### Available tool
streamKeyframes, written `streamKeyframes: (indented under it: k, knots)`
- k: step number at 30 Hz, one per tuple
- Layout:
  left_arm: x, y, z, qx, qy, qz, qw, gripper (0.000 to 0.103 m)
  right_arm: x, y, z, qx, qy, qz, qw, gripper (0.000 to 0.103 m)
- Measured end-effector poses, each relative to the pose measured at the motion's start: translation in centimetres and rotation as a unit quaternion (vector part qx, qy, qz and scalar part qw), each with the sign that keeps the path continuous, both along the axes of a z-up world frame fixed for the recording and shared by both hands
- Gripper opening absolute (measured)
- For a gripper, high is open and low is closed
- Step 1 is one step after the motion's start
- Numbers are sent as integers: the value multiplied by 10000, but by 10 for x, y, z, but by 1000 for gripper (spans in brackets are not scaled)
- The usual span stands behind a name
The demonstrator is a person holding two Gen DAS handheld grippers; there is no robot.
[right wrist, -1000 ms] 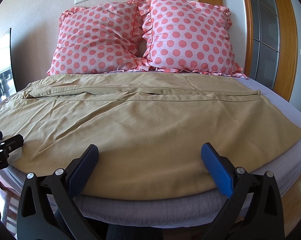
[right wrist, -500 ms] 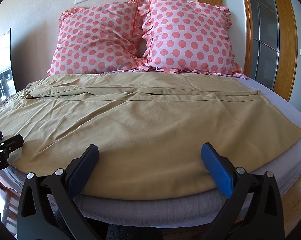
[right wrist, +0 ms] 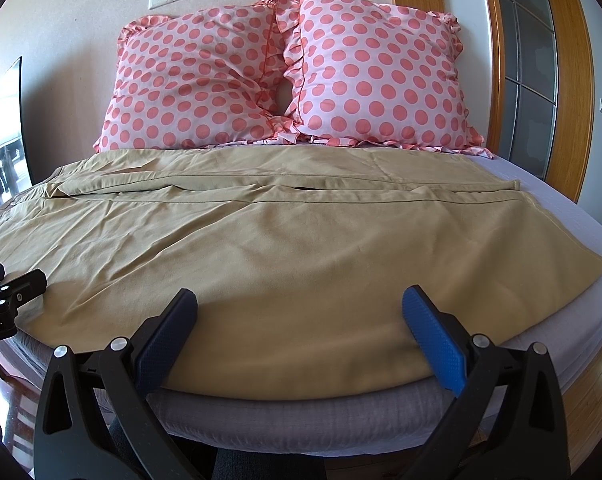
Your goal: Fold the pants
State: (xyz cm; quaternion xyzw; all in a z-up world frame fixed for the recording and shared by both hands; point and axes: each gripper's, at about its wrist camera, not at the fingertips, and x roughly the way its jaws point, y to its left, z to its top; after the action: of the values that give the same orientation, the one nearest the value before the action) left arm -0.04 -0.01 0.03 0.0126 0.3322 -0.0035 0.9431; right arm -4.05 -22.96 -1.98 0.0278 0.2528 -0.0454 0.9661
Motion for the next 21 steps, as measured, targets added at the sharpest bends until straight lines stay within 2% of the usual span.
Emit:
streamKeyframes:
  k: [12, 17, 19, 21]
  knots:
    - [0, 0, 0, 1, 4, -5, 10000, 101, -1, 1, 0, 4, -5, -7, 10000, 102]
    - [1, 1, 4, -14, 122, -69, 9999, 101, 0, 0, 1, -14, 28, 37, 10000, 102]
    - [4, 2, 6, -64, 204, -110, 9997, 101, 9, -10, 14, 151, 287, 215, 9992, 102]
    - [9, 7, 10, -146, 288, -121, 9994, 101, 19, -28, 31, 422, 271, 193, 9986, 102]
